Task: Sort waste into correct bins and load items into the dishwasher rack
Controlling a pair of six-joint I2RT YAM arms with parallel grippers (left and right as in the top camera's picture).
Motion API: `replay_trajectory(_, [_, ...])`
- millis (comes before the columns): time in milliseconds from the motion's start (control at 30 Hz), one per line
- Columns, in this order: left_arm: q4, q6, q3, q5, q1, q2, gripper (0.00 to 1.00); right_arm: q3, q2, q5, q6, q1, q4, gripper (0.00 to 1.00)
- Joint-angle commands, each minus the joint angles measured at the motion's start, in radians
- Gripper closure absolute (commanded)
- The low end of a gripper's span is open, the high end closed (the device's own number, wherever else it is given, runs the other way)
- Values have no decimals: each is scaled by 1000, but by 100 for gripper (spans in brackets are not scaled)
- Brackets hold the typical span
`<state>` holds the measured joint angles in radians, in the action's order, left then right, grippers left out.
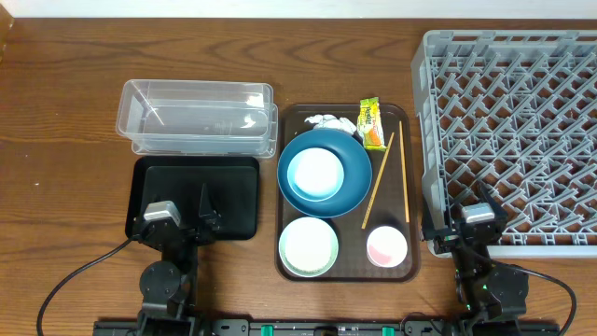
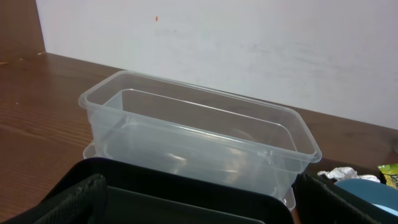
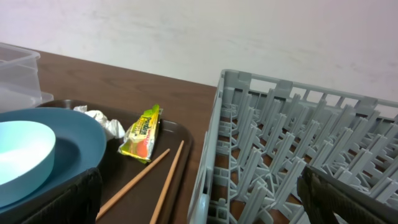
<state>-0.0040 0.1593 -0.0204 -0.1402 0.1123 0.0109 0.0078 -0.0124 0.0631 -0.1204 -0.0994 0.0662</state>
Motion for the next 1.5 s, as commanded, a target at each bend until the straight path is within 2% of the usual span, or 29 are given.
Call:
replay_trajectory(0, [-18,-6,16,-2,2,-6,2,-2,6,0,3,8,1,1])
replay_trajectory(633, [-17,-5,16,13,2,-6,2,-2,6,0,3,8,1,1])
replay_trajectory(833, [-10,-5,16,210,2,-6,2,-2,6,9,6,7,2,1])
replay_trajectory(1000, [4,-5,16,393,2,-6,2,-2,6,16,116,7,1,1])
replay_trajectory(1167, [17,26,-42,473,2,-2,2,27,6,89,207,7,-13,1])
replay_trajectory(1300, [-124,72,-197,473,2,61,2,127,-2,152,276,7,39,1])
replay_trajectory(1467, [-441,70,-497,497,2,315,2,354,-116,163,311,7,283,1])
